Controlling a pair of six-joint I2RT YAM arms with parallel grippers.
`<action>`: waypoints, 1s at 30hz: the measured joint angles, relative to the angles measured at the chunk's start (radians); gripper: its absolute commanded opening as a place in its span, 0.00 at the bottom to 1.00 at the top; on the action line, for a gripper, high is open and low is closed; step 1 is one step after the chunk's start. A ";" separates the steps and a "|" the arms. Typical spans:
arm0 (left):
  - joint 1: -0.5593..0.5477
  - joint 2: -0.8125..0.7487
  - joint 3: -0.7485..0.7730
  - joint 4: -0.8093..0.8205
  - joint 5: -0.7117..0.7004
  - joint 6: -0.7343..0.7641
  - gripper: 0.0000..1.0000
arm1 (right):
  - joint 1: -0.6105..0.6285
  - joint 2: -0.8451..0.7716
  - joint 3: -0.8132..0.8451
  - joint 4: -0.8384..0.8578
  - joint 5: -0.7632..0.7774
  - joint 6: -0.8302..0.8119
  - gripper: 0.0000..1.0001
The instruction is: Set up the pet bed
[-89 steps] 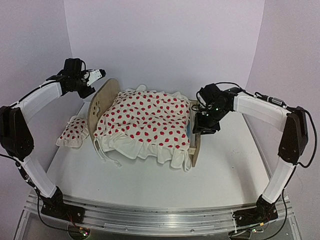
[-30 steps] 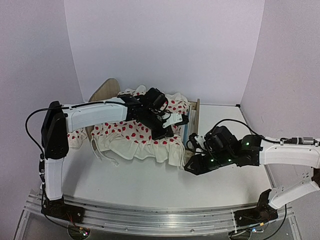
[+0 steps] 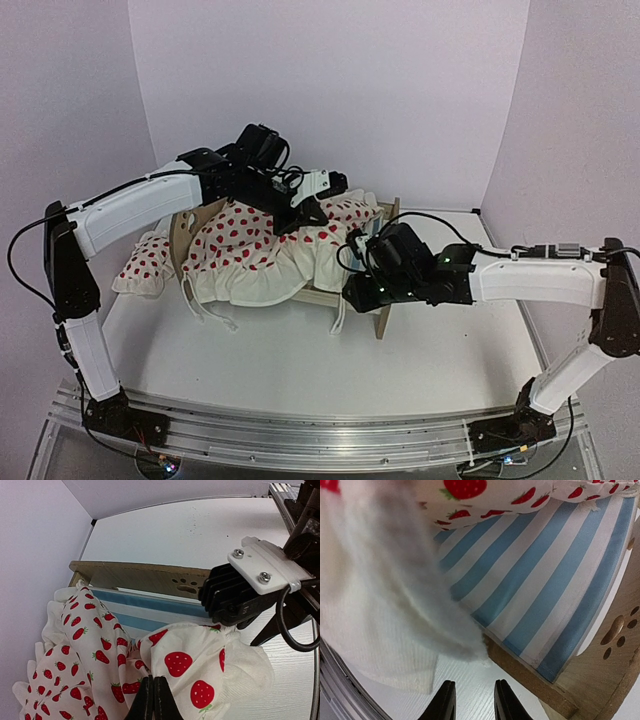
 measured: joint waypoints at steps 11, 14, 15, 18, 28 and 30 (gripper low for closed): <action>0.000 0.000 -0.001 0.010 0.000 0.000 0.00 | -0.027 0.076 -0.002 0.112 0.024 -0.041 0.21; 0.000 0.000 -0.001 0.015 0.000 0.001 0.00 | -0.028 0.082 -0.002 0.115 0.020 -0.058 0.08; 0.000 0.000 -0.001 0.017 0.000 0.002 0.00 | -0.031 0.082 -0.002 0.117 0.017 -0.064 0.03; 0.000 0.000 -0.001 0.017 0.000 0.005 0.00 | -0.044 0.082 -0.006 0.125 -0.024 -0.073 0.00; 0.000 -0.001 -0.025 0.032 -0.001 0.038 0.00 | -0.078 -0.047 -0.033 0.043 -0.164 -0.104 0.00; 0.001 -0.002 -0.052 0.038 -0.002 0.051 0.00 | -0.079 -0.102 -0.033 0.021 -0.219 -0.115 0.00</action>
